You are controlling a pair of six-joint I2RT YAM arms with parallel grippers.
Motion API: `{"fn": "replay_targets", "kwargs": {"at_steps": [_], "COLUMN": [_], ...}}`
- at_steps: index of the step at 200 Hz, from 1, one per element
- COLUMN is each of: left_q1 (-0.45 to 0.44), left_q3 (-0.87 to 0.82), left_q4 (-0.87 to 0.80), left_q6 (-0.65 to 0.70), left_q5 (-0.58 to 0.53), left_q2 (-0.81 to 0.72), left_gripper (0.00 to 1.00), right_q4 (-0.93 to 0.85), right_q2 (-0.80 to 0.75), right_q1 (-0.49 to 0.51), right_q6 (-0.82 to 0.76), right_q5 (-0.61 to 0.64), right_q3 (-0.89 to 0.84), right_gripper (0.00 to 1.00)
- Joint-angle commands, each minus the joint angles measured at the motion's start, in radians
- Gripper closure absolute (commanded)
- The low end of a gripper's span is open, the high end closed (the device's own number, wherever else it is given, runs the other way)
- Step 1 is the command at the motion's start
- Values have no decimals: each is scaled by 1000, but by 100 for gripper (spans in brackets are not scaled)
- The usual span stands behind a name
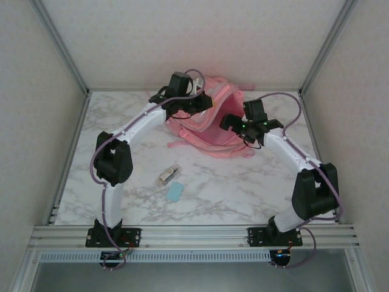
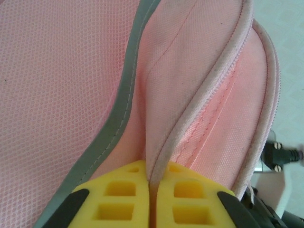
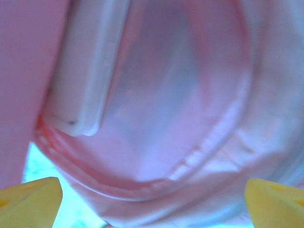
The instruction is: Pack books, pencil case, and school supplies into a backpack
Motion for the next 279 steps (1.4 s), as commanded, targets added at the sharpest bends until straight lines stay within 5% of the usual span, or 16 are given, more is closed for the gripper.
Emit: {"fn": "replay_targets", "kwargs": {"at_steps": [1, 12, 36, 118, 202, 220, 248, 279], "left_q1": [-6, 6, 51, 242, 280, 280, 280, 273], "left_q3": [18, -16, -136, -441, -316, -295, -295, -396], "left_q4": [4, -3, 26, 189, 334, 322, 338, 383], "left_q6": [5, 15, 25, -55, -214, -205, -202, -207], "left_q5": [21, -5, -86, -208, -105, -117, -113, -112], "left_q2": [-35, -68, -164, -191, 100, 131, 140, 68], "left_gripper": [54, 36, 21, 21, 31, 42, 100, 100], "right_q4": [-177, -179, -168, -2, 142, 167, 221, 267], "right_q2": [-70, -108, -147, -175, -94, -76, -22, 75], "right_q1": [-6, -6, -6, 70, 80, 79, 80, 78], "right_q6": [-50, -52, -53, 107, 168, 172, 178, 167], "right_q5": [168, 176, 114, 4, -27, -19, 4, 48], "right_q3": [-49, -68, -86, -236, -315, -320, -317, -257], "right_gripper": [1, 1, 1, 2, 3, 3, 4, 10]}}
